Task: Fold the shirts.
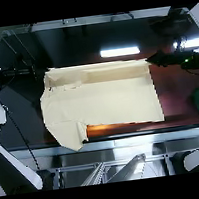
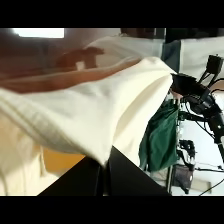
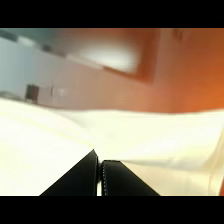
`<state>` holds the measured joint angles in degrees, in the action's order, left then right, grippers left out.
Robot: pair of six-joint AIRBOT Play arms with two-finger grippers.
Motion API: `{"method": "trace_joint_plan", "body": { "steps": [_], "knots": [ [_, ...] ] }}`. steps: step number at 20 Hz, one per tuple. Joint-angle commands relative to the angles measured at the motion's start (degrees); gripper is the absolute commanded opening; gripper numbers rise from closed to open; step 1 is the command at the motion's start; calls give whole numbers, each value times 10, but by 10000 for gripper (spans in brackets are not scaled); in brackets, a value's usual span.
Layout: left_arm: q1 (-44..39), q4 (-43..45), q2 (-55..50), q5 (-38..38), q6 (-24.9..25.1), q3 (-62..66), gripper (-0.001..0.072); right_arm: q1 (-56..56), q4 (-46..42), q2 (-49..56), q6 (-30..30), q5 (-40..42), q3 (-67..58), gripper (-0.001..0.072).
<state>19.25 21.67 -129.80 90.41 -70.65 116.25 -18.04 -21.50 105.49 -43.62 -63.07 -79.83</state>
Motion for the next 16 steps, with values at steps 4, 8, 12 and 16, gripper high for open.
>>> {"method": "trace_joint_plan", "body": {
  "steps": [4,8,12,16],
  "knots": [
    [-20,177,-4,82,-39,-7,6,-5,-95,18,-19,-82,22,16],
    [-39,254,-4,82,-51,-7,6,-4,-98,20,-18,-77,60,17],
    [-42,247,-4,95,-55,-7,316,-6,-99,19,-51,-87,59,370],
    [-26,247,36,137,-75,-15,479,-52,-122,-36,-94,-175,42,358]
  ]
}}
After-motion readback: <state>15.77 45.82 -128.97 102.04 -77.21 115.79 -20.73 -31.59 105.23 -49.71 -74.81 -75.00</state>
